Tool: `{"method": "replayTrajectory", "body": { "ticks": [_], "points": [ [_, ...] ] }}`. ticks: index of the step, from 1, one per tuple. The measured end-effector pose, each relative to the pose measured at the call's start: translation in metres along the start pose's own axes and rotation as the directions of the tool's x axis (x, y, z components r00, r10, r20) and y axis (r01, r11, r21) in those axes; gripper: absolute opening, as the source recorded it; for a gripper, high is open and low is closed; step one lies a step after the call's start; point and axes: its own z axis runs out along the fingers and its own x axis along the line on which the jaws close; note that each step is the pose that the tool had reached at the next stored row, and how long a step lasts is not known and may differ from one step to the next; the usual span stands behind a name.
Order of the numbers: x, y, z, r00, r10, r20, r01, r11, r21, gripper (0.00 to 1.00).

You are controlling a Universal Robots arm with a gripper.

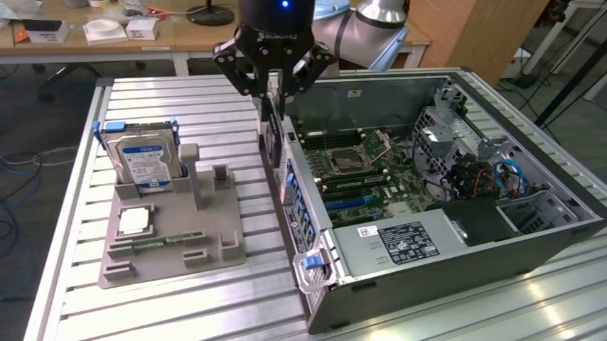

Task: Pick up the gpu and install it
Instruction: 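Pick up the gpu and move the gpu toward the slot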

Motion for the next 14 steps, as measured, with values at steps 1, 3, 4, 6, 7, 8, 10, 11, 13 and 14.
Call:
{"method": "replayTrajectory", "body": {
  "ticks": [1,3,4,6,7,8,10,11,13,14],
  "points": [
    [-0.002,0.0001,0.0000,1.0000,0.000,0.0000,0.000,1.0000,-0.0001,0.26],
    [-0.007,0.0004,0.0001,1.0000,0.000,0.0000,0.000,1.0000,0.0000,0.26],
    [-0.010,0.0005,0.0002,1.0000,0.000,0.0000,0.000,1.0000,0.0000,0.26],
    [-0.019,0.0009,0.0002,1.0000,0.000,-0.0001,0.000,1.0000,0.0000,0.26],
    [-0.021,0.0010,0.0003,1.0000,0.000,0.0000,0.000,1.0000,0.0000,0.26],
    [-0.024,0.0011,0.0003,1.0000,0.000,-0.0001,0.000,1.0000,0.0000,0.26],
    [-0.031,0.0015,0.0004,1.0000,-0.001,0.0000,0.001,1.0000,-0.0001,0.26],
    [-0.034,0.0016,0.0005,1.0000,-0.001,0.0000,0.001,1.0000,-0.0001,0.26],
    [-0.042,0.0020,0.0005,1.0000,-0.002,-0.0001,0.002,1.0000,-0.0001,0.26],
    [-0.046,0.0022,0.0005,1.0000,-0.002,-0.0001,0.002,1.0000,-0.0001,0.26]
  ]
}}
